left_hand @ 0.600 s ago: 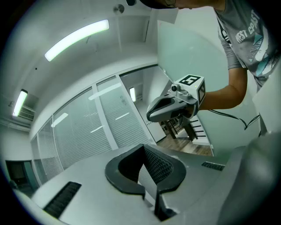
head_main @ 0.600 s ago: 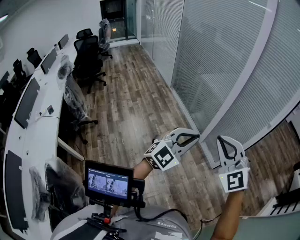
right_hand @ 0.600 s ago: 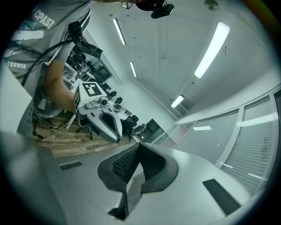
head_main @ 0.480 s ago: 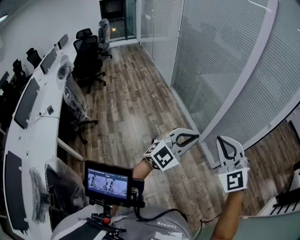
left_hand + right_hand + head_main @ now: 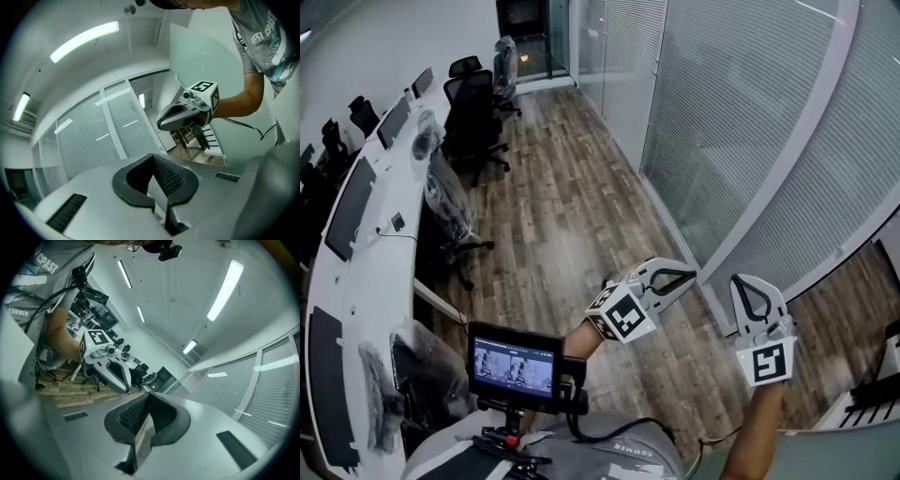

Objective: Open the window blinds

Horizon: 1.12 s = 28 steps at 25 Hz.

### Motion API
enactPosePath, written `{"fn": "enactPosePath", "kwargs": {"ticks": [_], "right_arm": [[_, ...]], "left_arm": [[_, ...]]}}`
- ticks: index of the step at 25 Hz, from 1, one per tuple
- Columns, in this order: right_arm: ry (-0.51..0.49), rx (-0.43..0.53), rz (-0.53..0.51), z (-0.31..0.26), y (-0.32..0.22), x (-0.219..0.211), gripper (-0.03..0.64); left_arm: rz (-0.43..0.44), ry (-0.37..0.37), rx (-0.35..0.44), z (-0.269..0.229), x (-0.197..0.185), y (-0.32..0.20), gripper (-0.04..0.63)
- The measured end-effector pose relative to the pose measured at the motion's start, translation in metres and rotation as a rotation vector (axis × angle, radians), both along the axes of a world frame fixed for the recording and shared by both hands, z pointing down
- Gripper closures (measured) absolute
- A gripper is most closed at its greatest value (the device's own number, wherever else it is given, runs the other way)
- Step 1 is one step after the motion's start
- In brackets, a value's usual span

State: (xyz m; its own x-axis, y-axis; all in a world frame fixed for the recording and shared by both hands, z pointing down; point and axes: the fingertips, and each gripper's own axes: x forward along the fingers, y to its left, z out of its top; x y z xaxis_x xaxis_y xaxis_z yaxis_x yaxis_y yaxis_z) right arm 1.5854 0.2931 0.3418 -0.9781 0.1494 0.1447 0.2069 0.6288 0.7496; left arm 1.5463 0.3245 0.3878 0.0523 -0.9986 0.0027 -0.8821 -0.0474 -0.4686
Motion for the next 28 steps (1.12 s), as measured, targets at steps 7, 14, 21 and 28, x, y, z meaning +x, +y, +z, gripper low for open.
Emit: {"fn": "enactPosePath", "kwargs": {"ticks": [7, 14, 21, 28], "right_arm": [[-0.004, -0.021, 0.023, 0.012, 0.011, -0.008, 0.614], [0.013, -0.101, 0.086, 0.037, 0.019, -0.040, 0.614], [-0.029, -0.089, 0.104, 0.019, 0.052, -0.058, 0.614], [-0.024, -0.076, 0.108, 0.032, 0.047, -0.072, 0.614]], "left_arm": [[-0.002, 0.010, -0.002, 0.006, -0.012, 0.020, 0.600], [-0.079, 0.012, -0.050, 0.035, -0.064, 0.070, 0.600], [-0.132, 0.037, -0.025, 0.036, -0.113, 0.126, 0.600], [-0.158, 0.065, -0.059, 0.069, -0.141, 0.133, 0.600]]}}
